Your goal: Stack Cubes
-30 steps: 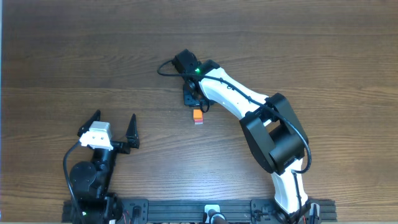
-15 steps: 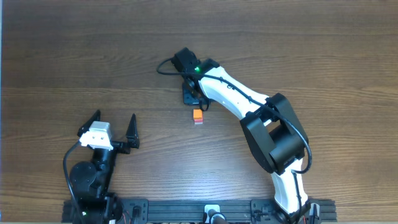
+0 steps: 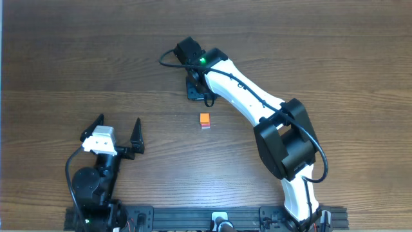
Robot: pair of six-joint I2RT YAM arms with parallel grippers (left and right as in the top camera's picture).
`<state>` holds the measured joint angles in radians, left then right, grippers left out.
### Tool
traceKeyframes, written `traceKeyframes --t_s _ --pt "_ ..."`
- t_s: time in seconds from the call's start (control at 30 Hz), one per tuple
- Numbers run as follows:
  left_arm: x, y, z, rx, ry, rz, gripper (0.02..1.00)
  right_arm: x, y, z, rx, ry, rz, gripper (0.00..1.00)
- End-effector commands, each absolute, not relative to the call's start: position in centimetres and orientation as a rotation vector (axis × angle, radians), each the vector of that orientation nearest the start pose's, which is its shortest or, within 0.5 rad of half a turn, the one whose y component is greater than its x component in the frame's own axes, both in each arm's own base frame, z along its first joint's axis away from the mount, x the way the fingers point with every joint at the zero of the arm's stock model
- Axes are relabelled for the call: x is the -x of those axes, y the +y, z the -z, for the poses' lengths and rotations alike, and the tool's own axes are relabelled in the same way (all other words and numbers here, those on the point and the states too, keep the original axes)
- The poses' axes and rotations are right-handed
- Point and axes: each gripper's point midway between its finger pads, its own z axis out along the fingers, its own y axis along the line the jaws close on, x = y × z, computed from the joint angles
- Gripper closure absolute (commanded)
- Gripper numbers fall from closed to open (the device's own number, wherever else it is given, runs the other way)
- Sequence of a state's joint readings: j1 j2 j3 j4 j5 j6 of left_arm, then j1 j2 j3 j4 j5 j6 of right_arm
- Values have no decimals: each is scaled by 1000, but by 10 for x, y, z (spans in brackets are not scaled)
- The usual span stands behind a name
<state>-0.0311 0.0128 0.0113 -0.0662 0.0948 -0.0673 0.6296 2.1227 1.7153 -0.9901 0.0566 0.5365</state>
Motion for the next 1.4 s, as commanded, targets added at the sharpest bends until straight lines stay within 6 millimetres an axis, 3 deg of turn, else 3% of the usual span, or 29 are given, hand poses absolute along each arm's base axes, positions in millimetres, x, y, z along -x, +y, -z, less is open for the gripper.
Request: traceKeyframes --t_s 0.03,0.33,0.83,1.4 --pt "-245 -24 -159 -58 1639 145 18 -373 251 -104 108 2878 -114 989" --pt "-245 -24 -159 -58 1639 145 18 -348 243 -142 93 2853 -80 987" --pt "-245 -24 -159 -58 1639 145 18 -301 243 -120 71 2924 -38 991" --pt "-245 -24 -159 -58 1639 145 18 -288 253 -112 75 2938 -47 989"
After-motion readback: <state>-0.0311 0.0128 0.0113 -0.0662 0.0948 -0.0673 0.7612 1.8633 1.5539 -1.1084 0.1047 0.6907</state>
